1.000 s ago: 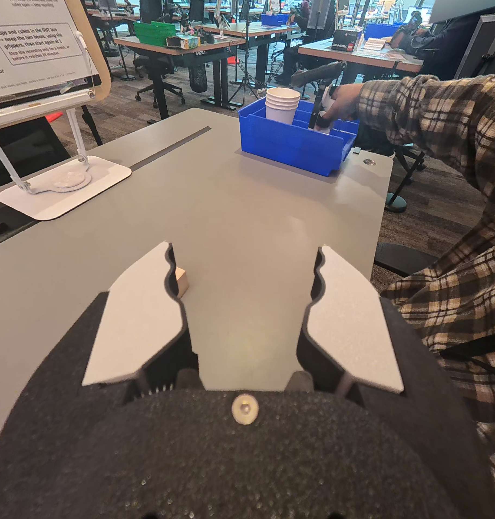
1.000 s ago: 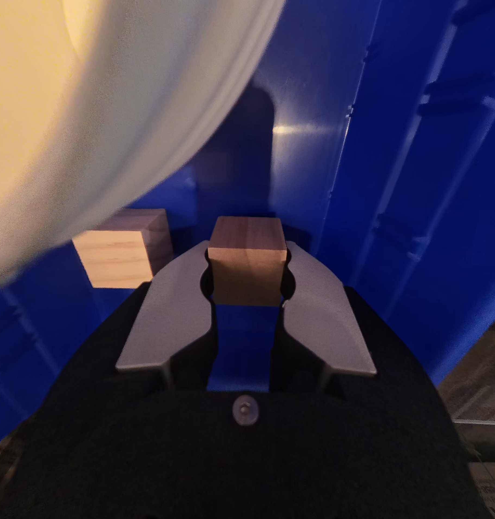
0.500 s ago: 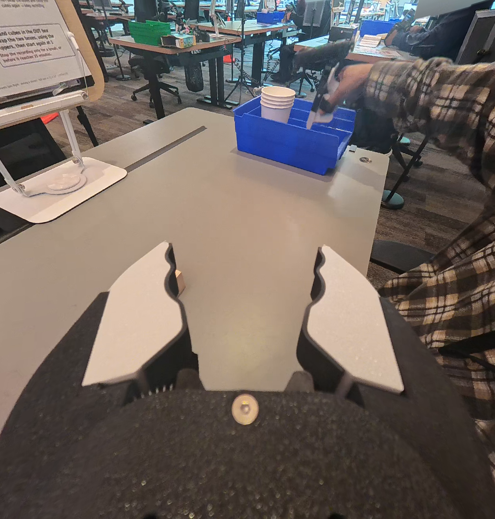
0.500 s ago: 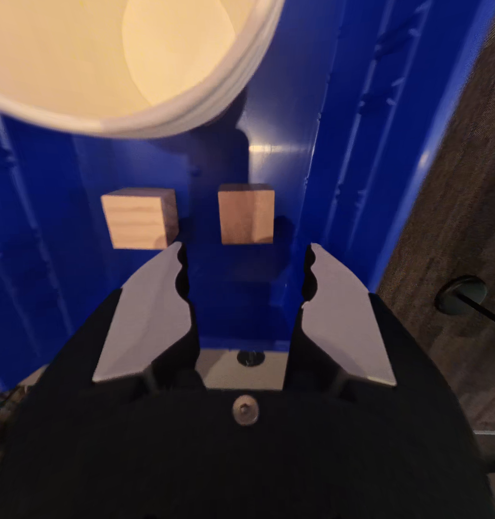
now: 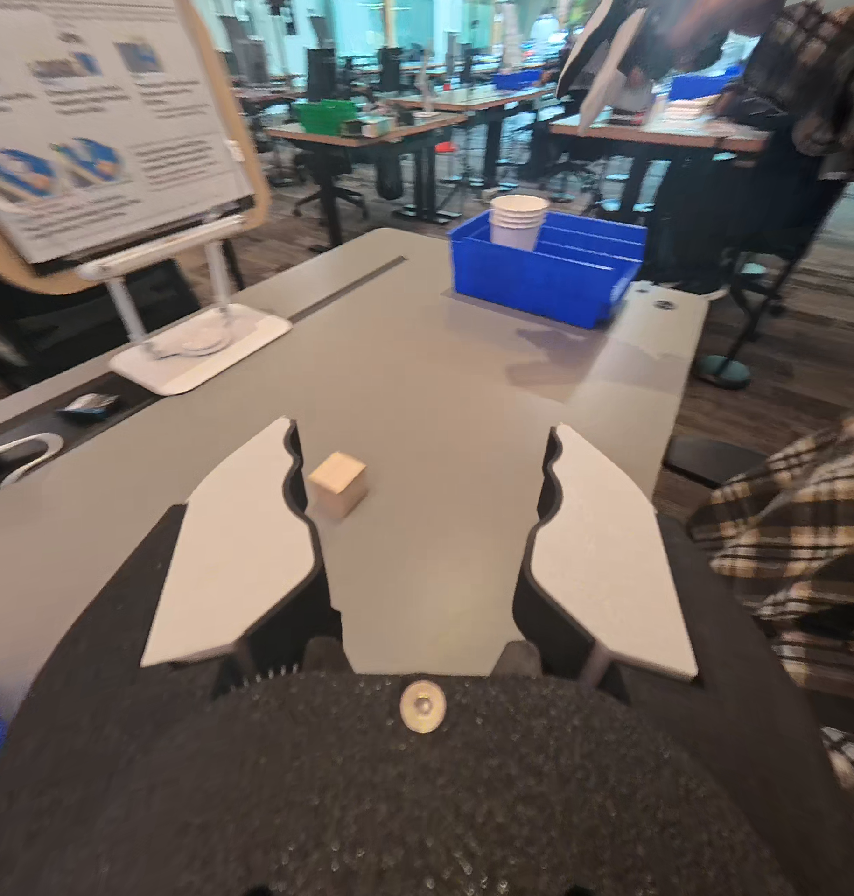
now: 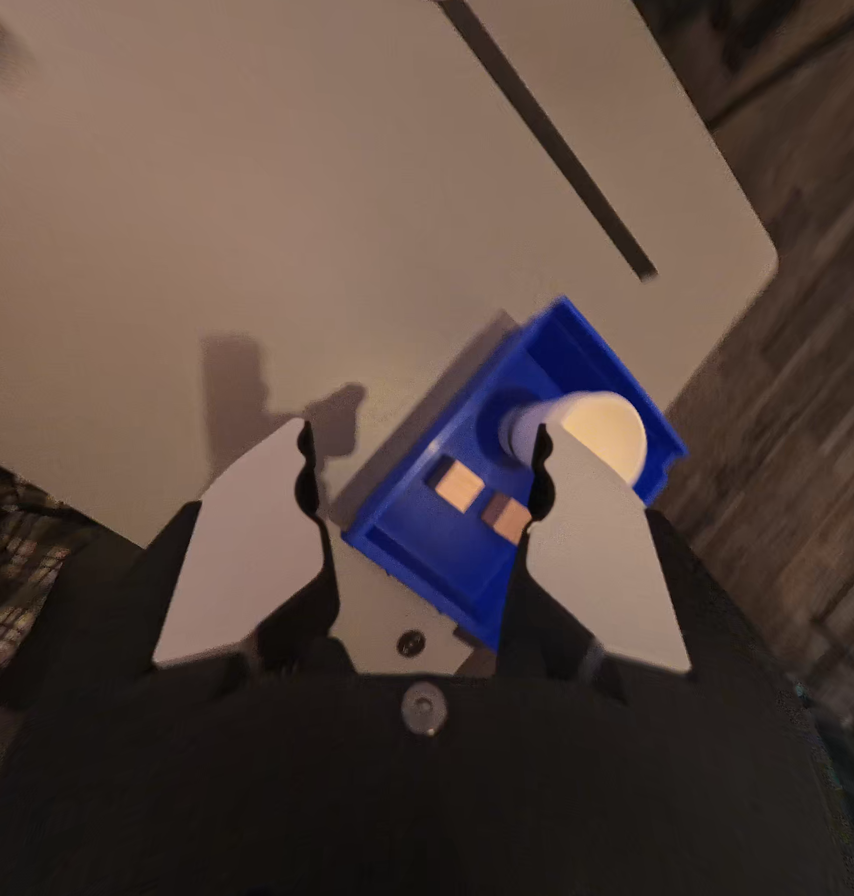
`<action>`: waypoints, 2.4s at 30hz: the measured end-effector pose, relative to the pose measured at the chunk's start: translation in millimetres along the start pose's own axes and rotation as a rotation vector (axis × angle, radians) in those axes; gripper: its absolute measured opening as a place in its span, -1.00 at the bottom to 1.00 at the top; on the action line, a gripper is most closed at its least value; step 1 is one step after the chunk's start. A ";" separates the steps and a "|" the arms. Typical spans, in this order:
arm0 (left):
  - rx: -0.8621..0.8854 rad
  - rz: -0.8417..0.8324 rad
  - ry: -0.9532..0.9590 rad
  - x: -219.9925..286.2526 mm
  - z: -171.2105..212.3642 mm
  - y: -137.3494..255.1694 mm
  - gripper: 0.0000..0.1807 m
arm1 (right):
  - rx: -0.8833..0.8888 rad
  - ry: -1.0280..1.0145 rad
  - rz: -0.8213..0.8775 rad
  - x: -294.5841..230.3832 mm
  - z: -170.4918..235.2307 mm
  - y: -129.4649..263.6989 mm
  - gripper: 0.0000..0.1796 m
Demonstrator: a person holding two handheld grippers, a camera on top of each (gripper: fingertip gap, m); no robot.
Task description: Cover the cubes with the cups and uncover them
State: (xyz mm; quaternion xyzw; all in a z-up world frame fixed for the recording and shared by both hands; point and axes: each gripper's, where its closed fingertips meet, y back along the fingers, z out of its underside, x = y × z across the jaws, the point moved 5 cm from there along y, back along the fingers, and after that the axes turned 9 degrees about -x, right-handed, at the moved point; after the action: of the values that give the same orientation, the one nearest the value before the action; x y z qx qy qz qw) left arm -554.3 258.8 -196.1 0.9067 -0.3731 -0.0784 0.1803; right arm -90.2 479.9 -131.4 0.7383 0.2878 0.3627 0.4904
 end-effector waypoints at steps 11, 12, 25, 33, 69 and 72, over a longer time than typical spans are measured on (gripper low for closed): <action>0.010 -0.142 0.002 -23.7 4.5 49.0 0.04 | -0.086 0.633 -0.164 -214.3 -194.0 -113.1 -0.08; 0.007 -0.155 -0.002 -24.7 5.2 51.7 0.04 | -0.093 0.669 -0.177 -230.2 -204.2 -124.1 -0.08; 0.032 -0.147 -0.018 -22.3 2.8 59.2 0.04 | -0.227 0.867 -0.222 -312.8 -247.8 -217.4 -0.14; 0.007 -0.139 -0.040 -17.7 3.4 52.7 0.03 | -0.271 0.784 -0.309 -316.6 -249.5 -238.9 -0.51; -0.111 -0.016 -0.068 6.1 10.2 -11.5 0.02 | -0.436 -0.703 -0.151 59.3 213.8 -184.7 -0.51; -0.103 0.004 -0.056 5.6 10.3 -12.1 0.02 | -0.457 -0.707 -0.164 57.2 217.8 -194.7 -0.50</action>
State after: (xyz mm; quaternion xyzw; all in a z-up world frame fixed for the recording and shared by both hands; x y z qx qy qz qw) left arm -545.4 260.0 -210.3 0.8929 -0.3754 -0.1225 0.2162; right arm 107.1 481.1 -354.2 0.6642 0.0718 0.1016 0.7371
